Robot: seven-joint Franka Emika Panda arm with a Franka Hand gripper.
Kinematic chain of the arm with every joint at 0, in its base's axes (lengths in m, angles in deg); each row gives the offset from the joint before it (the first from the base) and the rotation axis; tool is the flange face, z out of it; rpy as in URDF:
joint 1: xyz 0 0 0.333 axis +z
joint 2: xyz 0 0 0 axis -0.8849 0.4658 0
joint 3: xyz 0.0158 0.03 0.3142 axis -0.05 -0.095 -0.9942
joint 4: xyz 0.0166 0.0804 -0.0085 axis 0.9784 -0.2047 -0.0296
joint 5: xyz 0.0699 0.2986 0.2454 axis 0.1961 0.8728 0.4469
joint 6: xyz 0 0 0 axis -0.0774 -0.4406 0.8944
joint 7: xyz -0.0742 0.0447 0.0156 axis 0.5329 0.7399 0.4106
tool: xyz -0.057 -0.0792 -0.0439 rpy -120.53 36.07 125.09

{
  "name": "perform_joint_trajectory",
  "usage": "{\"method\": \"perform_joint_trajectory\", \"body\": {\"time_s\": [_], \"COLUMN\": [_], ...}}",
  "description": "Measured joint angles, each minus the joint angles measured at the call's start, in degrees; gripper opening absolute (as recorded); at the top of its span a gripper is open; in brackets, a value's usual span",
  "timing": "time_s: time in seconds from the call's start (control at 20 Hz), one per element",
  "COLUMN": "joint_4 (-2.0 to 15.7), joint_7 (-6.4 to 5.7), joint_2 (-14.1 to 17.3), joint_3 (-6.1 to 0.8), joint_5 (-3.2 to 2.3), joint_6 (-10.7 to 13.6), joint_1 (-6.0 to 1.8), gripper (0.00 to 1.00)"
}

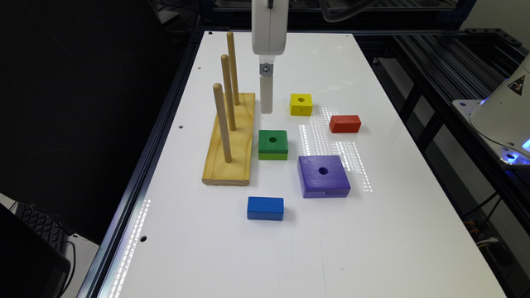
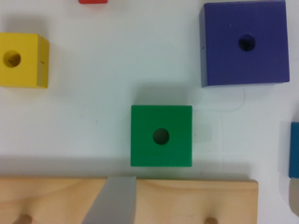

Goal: Pick up green block.

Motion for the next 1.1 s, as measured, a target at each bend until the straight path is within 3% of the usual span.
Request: {"method": "perform_joint_trajectory", "body": {"time_s": [0.55, 0.9, 1.1], "joint_4": [-1.57, -5.24, -6.03], "joint_7": [0.0, 0.05, 0.05], "joint_2": [-1.0, -4.1, -5.1], "joint_3": [0.0, 0.01, 0.01], "joint_5": [0.0, 0.0, 0.0], "joint_6": [0.0, 0.0, 0.0], "joint_1": [-0.17, -0.41, -0.41], "gripper": [1.0, 1.0, 1.0]}}
